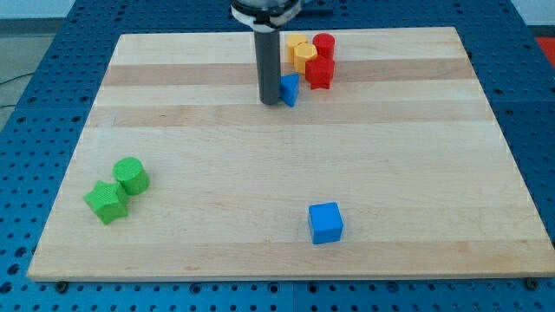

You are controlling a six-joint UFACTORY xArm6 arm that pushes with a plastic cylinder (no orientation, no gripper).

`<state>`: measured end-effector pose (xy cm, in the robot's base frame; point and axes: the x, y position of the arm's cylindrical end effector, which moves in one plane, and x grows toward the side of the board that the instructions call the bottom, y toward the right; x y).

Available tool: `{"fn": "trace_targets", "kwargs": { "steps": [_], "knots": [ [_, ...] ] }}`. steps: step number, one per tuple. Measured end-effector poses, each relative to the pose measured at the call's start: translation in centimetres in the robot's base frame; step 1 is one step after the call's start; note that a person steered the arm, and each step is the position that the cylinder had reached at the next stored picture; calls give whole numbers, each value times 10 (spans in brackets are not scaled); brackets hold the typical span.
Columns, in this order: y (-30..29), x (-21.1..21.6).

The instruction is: Place the arm above the green star

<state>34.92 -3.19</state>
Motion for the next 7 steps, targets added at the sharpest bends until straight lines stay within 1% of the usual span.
{"fn": "trace_targets", "kwargs": {
  "steps": [1, 2, 3, 4, 5, 6, 7],
  "knots": [
    [-27, 6],
    [-40, 6],
    [-40, 6],
    [-34, 31],
    [-84, 62],
    [-172, 108],
    [-229, 121]
  ]
}}
